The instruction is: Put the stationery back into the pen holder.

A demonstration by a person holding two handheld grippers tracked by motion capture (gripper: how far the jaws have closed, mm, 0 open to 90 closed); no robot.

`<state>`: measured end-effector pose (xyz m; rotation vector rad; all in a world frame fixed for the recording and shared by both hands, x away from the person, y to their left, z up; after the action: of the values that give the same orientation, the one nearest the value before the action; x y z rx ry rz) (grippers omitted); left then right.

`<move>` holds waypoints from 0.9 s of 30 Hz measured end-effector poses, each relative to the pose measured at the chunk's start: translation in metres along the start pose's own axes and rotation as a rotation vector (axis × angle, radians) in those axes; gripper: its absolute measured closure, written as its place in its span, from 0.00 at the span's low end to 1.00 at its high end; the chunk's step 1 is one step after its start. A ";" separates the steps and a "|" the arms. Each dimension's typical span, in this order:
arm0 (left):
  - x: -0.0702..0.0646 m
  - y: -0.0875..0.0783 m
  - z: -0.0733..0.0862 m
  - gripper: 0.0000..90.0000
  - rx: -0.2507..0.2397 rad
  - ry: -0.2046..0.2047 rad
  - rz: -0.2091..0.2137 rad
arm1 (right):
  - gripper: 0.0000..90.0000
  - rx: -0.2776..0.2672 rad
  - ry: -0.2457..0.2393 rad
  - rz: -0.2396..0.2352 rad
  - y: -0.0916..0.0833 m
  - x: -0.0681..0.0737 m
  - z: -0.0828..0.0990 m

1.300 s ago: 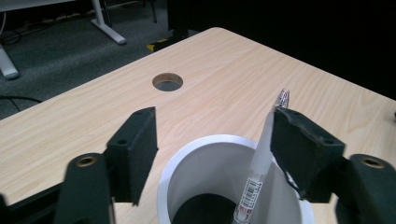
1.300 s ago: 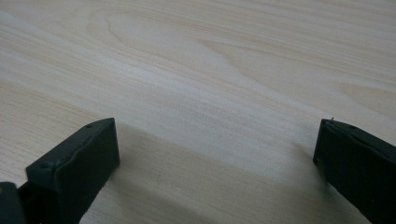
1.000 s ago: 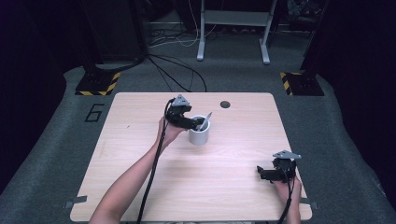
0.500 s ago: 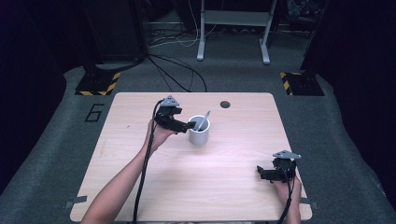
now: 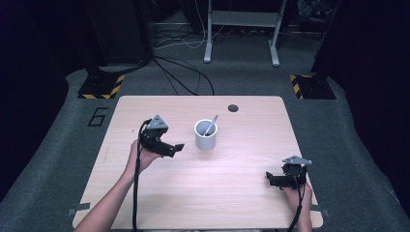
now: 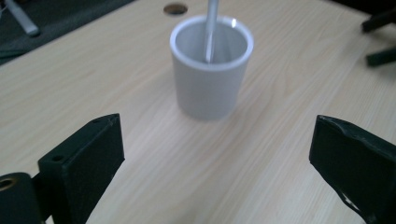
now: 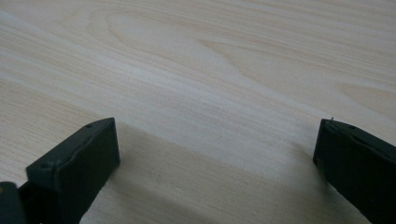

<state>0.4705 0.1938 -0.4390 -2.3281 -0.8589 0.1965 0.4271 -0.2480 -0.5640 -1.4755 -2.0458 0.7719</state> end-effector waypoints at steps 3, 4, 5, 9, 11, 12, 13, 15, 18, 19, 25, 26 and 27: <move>-0.002 -0.005 0.026 0.02 0.059 -0.001 -0.020 | 0.00 -0.002 -0.014 -0.002 -0.001 -0.001 0.001; -0.002 -0.005 0.034 0.02 0.056 -0.005 -0.042 | 0.00 -0.004 -0.004 0.000 0.000 0.000 0.000; -0.002 -0.006 0.042 0.02 0.059 -0.010 -0.053 | 0.00 -0.003 -0.010 0.000 0.000 -0.001 0.000; -0.005 -0.009 0.073 0.01 0.109 -0.028 -0.067 | 0.00 0.002 -0.003 -0.002 0.000 0.000 0.000; -0.007 -0.009 0.090 0.00 0.123 -0.042 -0.087 | 0.00 0.003 -0.007 -0.002 0.000 0.000 0.000; -0.008 -0.011 0.098 0.00 0.138 -0.042 -0.087 | 0.00 0.006 -0.017 -0.002 -0.001 -0.001 0.000; -0.008 -0.010 0.104 0.00 0.137 -0.048 -0.095 | 0.00 0.004 -0.013 -0.001 -0.001 -0.001 0.000; -0.009 -0.010 0.118 0.00 0.152 -0.069 -0.113 | 0.00 -0.008 -0.003 0.002 0.000 0.000 0.000; -0.008 -0.009 0.134 0.00 0.176 -0.093 -0.123 | 0.00 -0.009 -0.004 -0.002 0.000 0.000 0.000; -0.009 -0.008 0.137 0.00 0.171 -0.102 -0.127 | 0.00 -0.007 -0.004 -0.001 0.000 0.000 0.000; -0.010 -0.003 0.155 0.00 0.172 -0.129 -0.121 | 0.00 -0.007 0.003 -0.001 0.000 0.000 0.000; -0.010 -0.002 0.157 0.00 0.178 -0.130 -0.124 | 0.00 -0.003 -0.013 -0.003 0.000 -0.001 0.000; -0.011 -0.001 0.157 0.00 0.166 -0.138 -0.131 | 0.00 -0.007 -0.010 -0.003 0.000 0.000 0.000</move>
<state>0.4080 0.2691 -0.5628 -2.1150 -1.0189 0.3618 0.4274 -0.2484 -0.5639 -1.4749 -2.0595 0.7726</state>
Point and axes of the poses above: each handheld gripper's, and its own axes: y roughly forward along the jaws, z roughly out of its underside, x roughly to its left, the point moved 5 cm from there along y, roughly forward along the jaws, and after that the axes turned 5 degrees about y, right-handed, at the moved point
